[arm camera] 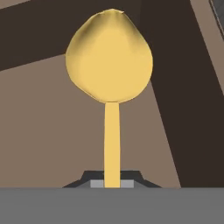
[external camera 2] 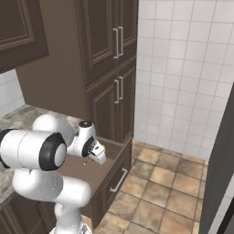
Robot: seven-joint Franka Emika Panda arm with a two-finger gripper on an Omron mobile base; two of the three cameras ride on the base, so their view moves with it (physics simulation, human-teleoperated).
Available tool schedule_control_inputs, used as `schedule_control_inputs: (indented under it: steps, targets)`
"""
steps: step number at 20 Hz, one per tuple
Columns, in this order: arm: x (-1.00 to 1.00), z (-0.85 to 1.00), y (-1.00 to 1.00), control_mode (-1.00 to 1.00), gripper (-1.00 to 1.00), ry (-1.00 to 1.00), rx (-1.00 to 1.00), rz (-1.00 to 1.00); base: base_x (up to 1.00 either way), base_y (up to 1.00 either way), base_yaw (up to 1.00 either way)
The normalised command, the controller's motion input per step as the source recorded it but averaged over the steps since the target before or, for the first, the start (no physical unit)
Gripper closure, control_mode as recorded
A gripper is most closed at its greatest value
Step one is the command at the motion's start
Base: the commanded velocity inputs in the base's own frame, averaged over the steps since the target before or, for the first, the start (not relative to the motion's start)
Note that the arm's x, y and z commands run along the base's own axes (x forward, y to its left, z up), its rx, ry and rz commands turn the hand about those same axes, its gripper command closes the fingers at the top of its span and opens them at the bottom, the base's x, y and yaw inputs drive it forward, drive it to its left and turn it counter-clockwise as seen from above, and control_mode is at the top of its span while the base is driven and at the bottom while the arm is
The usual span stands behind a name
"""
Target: Pick up the metallic utensils from the counter and place them in the open drawer. Make sure not to pick up any wooden utensils.
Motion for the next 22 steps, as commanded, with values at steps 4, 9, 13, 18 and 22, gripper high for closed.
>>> schedule_control_inputs:
  steps: [4, 9, 13, 18, 22]
  targets:
    - [0.52, -0.50, 0.01, -1.00, 1.00, 0.09, 0.00, 0.00, 0.00, 0.00, 0.00]
    - [0.35, -0.56, 0.04, -1.00, 1.00, 0.11, 0.00, 0.00, 0.00, 0.00, 0.00]
    - [0.28, -0.43, 0.01, -1.00, 1.00, 0.07, 0.00, 0.00, 0.00, 0.00, 0.00]
    - [0.21, -0.31, 0.03, -1.00, 1.00, 0.06, -0.01, 0.00, 0.00, 0.00, 0.00]
    - [0.18, -0.23, 0.02, -1.00, 1.00, 0.04, -0.01, 0.00, 0.00, 0.00, 0.00]
